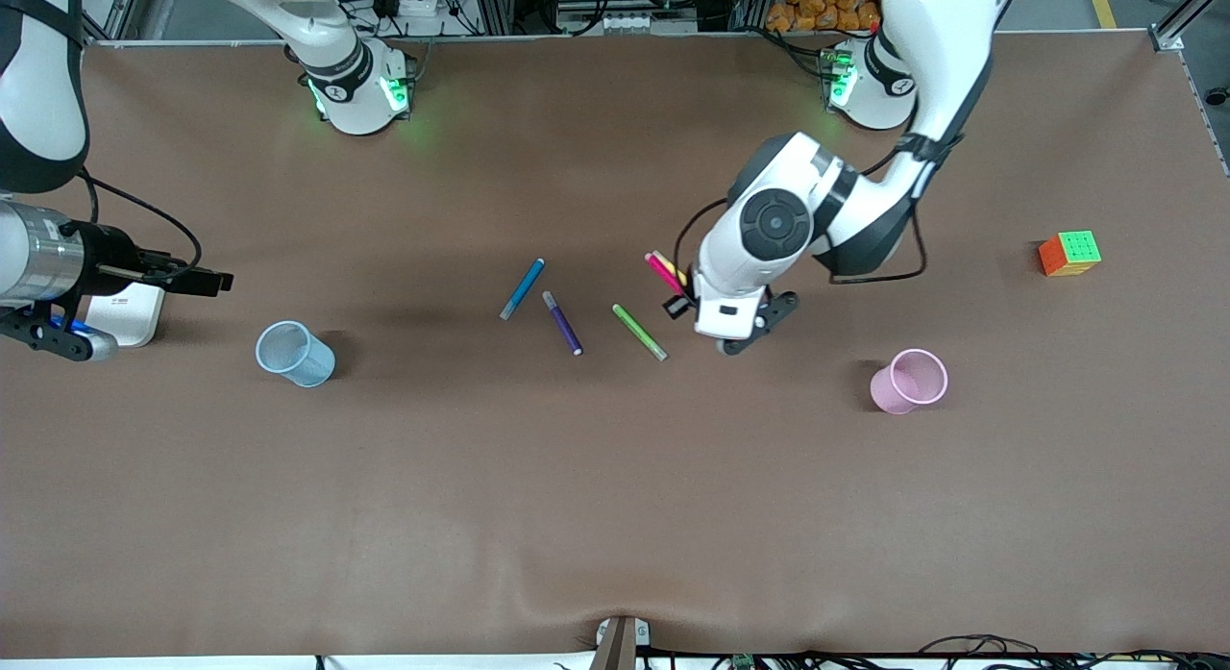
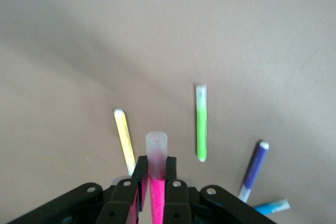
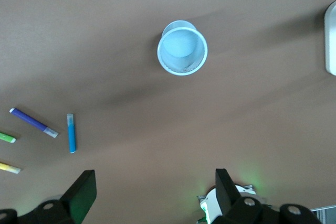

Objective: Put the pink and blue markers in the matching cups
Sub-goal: 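Lift the pink marker with the left gripper toward the pink cup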

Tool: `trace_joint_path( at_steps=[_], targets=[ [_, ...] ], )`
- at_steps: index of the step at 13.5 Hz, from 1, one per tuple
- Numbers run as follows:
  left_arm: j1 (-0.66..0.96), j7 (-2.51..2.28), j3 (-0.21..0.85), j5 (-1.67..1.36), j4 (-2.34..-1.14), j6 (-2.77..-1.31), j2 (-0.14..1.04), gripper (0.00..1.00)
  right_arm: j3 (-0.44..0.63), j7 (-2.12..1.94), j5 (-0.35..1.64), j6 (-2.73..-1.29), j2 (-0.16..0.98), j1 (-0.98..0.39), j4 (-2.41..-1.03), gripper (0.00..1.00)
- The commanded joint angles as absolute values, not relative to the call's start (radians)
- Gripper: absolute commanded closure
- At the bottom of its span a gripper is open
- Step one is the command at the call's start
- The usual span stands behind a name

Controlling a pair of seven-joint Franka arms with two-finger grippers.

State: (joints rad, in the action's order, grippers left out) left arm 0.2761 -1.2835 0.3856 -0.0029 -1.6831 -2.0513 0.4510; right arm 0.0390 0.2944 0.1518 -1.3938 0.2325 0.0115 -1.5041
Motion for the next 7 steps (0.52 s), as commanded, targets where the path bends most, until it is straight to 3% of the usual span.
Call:
trace_joint_path(
  at_steps=[1, 7],
  targets=[
    [0.252, -1.293, 0.385, 0.046, -1.692, -2.029, 0.402, 1.0, 0.041, 0.337, 0.21, -1.451, 0.204, 0.012, -1.578, 0.0],
    [0.15, -1.142, 0.383, 0.1, -1.641, -1.936, 0.361, 1.0, 0.04, 0.535, 0.212, -1.59, 0.193, -0.104, -1.685, 0.0]
  ],
)
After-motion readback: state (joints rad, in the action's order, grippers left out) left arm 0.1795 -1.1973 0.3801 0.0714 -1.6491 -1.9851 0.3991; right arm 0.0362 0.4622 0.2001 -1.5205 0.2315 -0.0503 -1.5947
